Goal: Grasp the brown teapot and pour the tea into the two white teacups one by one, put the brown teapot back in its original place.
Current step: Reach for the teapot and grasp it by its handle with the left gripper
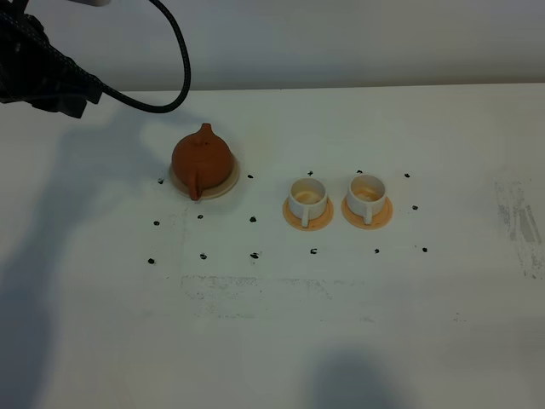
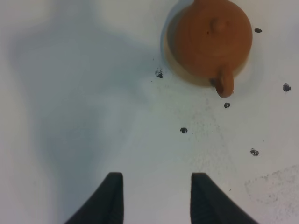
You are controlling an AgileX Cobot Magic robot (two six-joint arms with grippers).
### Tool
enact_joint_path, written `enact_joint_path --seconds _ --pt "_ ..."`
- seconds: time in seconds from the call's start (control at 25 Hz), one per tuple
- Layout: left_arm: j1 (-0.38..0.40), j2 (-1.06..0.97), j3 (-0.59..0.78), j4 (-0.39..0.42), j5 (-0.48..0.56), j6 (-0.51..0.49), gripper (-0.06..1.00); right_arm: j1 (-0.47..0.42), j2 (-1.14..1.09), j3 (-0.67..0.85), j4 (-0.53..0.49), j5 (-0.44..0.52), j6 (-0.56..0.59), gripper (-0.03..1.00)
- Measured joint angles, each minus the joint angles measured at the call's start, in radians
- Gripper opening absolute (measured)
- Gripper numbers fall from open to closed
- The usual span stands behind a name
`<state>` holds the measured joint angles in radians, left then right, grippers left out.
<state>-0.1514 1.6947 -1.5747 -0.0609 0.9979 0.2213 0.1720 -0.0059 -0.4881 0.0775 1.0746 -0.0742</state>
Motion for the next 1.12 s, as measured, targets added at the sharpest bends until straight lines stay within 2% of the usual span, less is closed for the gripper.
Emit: enact_joint_path --seconds 0.2,0.32,0.96,1.12 --pt "0.000 0.000 0.000 -0.029 0.002 -0.001 0.32 -0.171 0.000 0.000 0.009 0.000 0.000 0.48" --pt "0.000 0.000 0.000 -0.043 0.007 -0.001 0.32 -0.221 0.000 0.000 0.008 0.000 0.000 0.48" --pt "0.001 -0.002 0.001 -0.076 0.017 -0.012 0.32 -0.223 0.000 0.000 0.009 -0.001 0.000 0.47" --pt "0.002 -0.066 0.123 -0.058 -0.029 -0.016 0.32 -0.223 0.000 0.000 0.009 -0.001 0.000 0.47"
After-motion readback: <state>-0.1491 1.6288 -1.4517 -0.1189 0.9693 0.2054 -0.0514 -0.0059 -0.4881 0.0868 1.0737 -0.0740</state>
